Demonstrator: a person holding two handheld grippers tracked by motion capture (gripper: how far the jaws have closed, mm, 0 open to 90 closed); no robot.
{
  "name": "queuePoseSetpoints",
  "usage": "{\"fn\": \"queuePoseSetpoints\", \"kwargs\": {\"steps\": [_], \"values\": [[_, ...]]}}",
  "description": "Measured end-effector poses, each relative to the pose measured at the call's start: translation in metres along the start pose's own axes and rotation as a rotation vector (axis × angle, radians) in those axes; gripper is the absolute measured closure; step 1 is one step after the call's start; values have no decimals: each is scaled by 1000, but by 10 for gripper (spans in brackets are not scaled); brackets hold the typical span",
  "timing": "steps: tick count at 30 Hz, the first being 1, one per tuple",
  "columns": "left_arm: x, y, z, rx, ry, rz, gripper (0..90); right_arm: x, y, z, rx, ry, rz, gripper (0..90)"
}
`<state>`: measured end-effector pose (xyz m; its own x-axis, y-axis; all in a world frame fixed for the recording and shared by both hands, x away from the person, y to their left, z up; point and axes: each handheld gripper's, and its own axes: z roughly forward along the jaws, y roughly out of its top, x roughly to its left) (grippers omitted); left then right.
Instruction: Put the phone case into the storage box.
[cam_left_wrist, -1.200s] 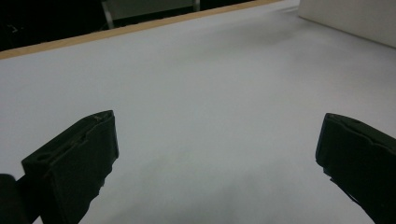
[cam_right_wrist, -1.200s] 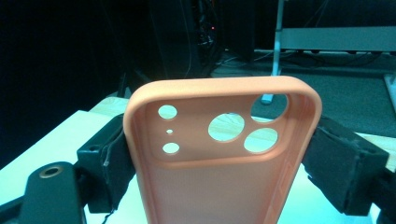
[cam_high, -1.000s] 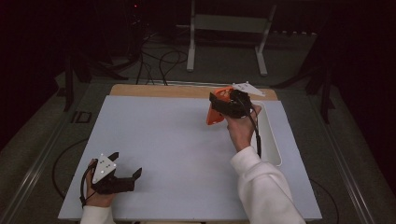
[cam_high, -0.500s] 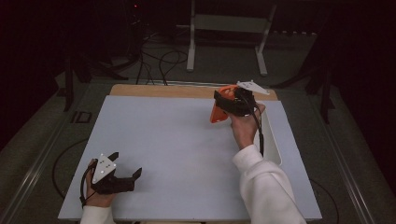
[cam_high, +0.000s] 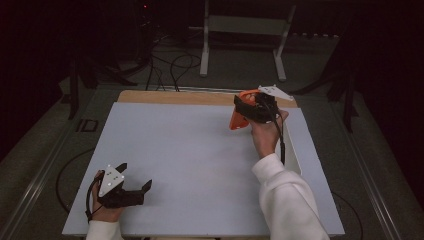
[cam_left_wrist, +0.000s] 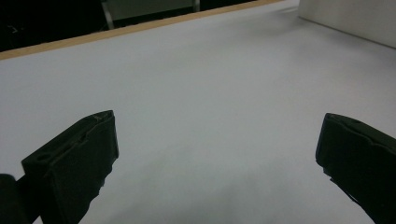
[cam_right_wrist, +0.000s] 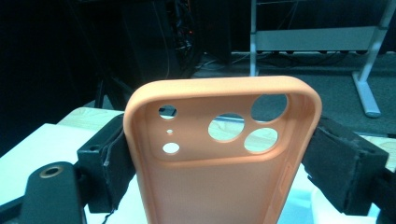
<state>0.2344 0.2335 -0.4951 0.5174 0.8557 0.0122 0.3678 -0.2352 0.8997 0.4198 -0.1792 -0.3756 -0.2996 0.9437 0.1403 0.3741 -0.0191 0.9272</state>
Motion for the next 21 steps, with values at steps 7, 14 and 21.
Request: {"fn": "queuePoseSetpoints", "kwargs": {"steps": [7,14,21], "values": [[0,0,0,-1,1,-1,0,-6,2,-1,-1,-18,-6,165],[0,0,0,-1,2,-1,0,-11,7,-3,-9,-31,-7,165],[0,0,0,0,2,-1,0,-17,11,-4,-19,-48,-3,165]]}}
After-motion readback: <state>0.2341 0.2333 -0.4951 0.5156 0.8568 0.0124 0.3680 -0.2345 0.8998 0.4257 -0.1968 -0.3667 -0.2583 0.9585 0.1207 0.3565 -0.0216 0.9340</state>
